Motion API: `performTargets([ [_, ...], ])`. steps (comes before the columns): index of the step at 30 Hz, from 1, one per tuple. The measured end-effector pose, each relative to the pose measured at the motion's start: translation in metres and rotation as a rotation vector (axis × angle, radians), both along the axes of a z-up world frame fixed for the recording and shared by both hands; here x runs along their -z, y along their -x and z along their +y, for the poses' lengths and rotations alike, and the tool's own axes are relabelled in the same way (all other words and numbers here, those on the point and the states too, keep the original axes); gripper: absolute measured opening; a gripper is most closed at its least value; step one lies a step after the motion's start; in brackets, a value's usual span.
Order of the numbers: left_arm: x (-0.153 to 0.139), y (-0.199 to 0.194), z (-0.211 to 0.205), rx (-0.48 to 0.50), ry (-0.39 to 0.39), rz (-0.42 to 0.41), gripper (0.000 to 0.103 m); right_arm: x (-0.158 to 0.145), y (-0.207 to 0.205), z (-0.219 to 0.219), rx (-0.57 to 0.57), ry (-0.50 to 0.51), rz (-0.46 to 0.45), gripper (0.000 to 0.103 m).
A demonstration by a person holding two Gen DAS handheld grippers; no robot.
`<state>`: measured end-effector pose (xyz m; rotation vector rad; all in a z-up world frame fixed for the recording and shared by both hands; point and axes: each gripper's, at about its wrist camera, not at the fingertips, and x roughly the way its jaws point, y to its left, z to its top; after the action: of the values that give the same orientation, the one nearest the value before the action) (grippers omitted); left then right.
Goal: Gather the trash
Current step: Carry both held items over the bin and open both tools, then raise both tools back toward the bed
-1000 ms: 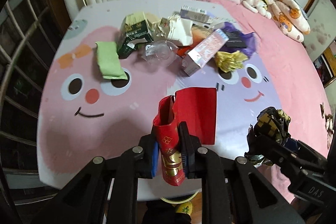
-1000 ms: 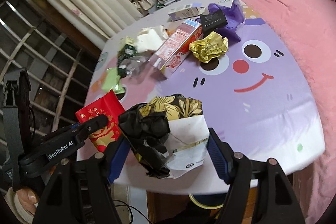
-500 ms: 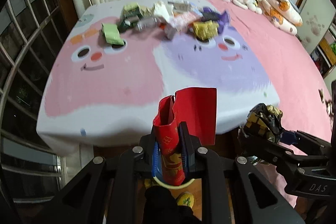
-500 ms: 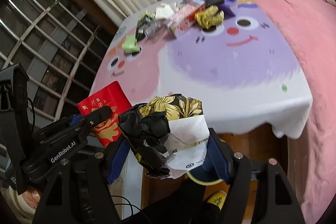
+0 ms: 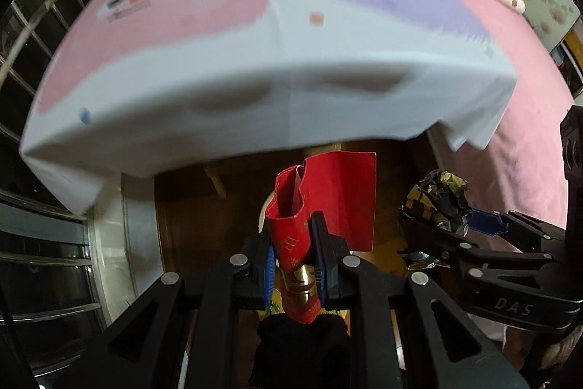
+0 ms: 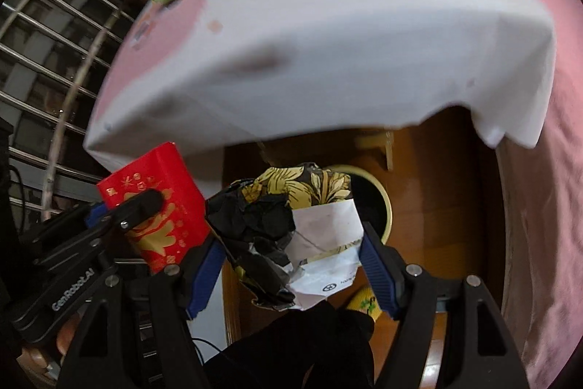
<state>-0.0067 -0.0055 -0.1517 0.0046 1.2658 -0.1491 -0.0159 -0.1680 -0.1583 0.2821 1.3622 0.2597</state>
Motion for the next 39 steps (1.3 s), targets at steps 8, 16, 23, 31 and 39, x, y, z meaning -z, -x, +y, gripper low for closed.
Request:
performTargets([
  [8, 0.102, -0.012, -0.009, 0.034, -0.013, 0.067, 0.016, 0.111, -0.005, 0.003, 0.008, 0.063, 0.054, 0.071],
  [16, 0.216, -0.034, -0.028, 0.113, -0.050, 0.088, 0.018, 0.232, -0.011, 0.009, -0.005, 0.074, 0.097, 0.072],
  [23, 0.263, -0.050, -0.024, 0.127, -0.064, 0.082, 0.061, 0.287, -0.017, 0.006, 0.049, 0.094, 0.095, 0.074],
  [31, 0.265, -0.046, -0.008, 0.095, -0.033, 0.083, 0.084, 0.278, -0.019, 0.008, 0.065, 0.090, 0.025, 0.083],
  [39, 0.210, -0.026, 0.002, 0.077, -0.022, 0.034, 0.084, 0.217, -0.004, 0.006, 0.093, 0.120, -0.037, 0.088],
])
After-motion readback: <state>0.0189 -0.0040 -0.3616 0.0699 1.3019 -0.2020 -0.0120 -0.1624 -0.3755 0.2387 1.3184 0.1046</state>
